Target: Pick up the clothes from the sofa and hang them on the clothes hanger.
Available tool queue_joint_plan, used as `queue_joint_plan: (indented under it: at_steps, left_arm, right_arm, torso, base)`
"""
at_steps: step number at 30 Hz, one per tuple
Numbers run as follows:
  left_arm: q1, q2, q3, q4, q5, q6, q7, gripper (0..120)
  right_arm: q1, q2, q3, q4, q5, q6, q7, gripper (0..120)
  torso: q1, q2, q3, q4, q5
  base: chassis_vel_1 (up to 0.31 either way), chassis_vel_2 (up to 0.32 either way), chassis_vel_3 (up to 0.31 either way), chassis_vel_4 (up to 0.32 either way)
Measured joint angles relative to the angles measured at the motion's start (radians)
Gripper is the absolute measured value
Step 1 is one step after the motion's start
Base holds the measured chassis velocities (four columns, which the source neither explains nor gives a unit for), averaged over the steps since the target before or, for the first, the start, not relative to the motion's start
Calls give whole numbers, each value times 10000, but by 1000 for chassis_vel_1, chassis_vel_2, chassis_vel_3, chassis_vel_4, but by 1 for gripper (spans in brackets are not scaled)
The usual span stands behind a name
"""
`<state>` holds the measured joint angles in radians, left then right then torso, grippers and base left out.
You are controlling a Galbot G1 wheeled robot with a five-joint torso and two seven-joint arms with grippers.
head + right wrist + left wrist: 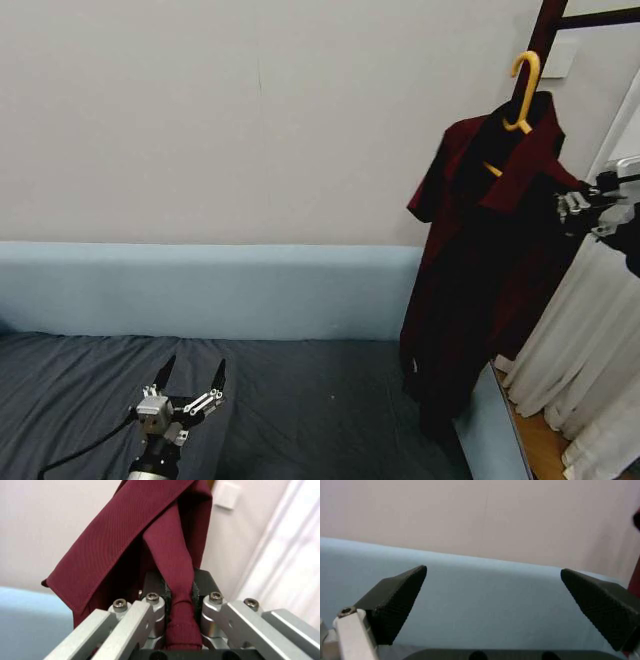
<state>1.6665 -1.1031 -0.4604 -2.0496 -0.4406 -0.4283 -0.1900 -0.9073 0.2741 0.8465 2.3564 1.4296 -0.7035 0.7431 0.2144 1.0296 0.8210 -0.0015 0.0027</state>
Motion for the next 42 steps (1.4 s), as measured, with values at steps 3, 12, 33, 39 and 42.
queue_joint_plan:
  at_steps: [3, 12, 33, 39, 42]
  left_arm:
    - [436, -331, -139, -154, 14, -6, -1, 100]
    - [1257, -849, -74, -954, 524, 638, -418, 100]
    - [1229, -886, 135, -1138, 784, 1046, -592, 100]
    - [1223, -880, 137, -1137, 771, 1045, -593, 100]
    - [1220, -878, 137, -1138, 767, 1045, -595, 100]
  right_arm:
    - [7, -89, 227, -274, -85, -157, 76, 8]
    - [270, -66, -152, -1528, -2794, 29, -870, 8]
    - [817, -1139, -856, -3095, -4638, -55, -1682, 8]
    - [927, -1993, -899, -3312, -4430, -269, -1629, 8]
    - [1479, -2064, -1647, -3562, -4364, -172, -1672, 8]
  torso:
    - [0, 0, 1, 1, 1]
    - [1, 0, 1, 2, 3]
    - [2, 0, 1, 0, 0]
    - [1, 0, 1, 1, -3]
    - [1, 0, 1, 0, -2]
  base:
    - [0, 0, 0, 0]
    - [0, 0, 0, 0]
    - [0, 0, 0, 0]
    - [0, 0, 0, 0]
    - [0, 0, 0, 0]
